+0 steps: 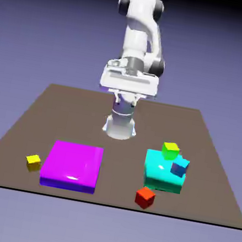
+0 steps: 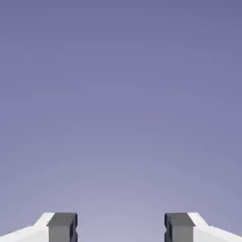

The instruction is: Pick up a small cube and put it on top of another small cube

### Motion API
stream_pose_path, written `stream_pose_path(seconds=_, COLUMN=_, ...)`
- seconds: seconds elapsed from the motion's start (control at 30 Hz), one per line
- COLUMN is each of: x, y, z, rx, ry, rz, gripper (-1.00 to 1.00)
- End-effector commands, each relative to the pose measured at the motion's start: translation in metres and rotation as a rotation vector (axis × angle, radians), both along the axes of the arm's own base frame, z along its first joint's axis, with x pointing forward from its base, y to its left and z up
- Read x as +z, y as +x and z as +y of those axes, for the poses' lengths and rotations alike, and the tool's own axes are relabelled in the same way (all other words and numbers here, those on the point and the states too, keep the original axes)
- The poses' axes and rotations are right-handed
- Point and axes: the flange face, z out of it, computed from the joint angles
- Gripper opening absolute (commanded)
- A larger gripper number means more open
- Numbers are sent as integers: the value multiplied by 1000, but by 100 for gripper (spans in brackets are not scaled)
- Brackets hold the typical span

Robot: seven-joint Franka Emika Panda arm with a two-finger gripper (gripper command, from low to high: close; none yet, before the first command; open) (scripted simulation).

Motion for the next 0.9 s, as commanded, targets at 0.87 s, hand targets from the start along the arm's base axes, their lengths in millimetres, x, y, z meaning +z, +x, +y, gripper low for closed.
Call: stream_pose_path(seconds=0.87, x=-209, y=155, z=165, rx=480, ry=-466, rz=1017, gripper=0)
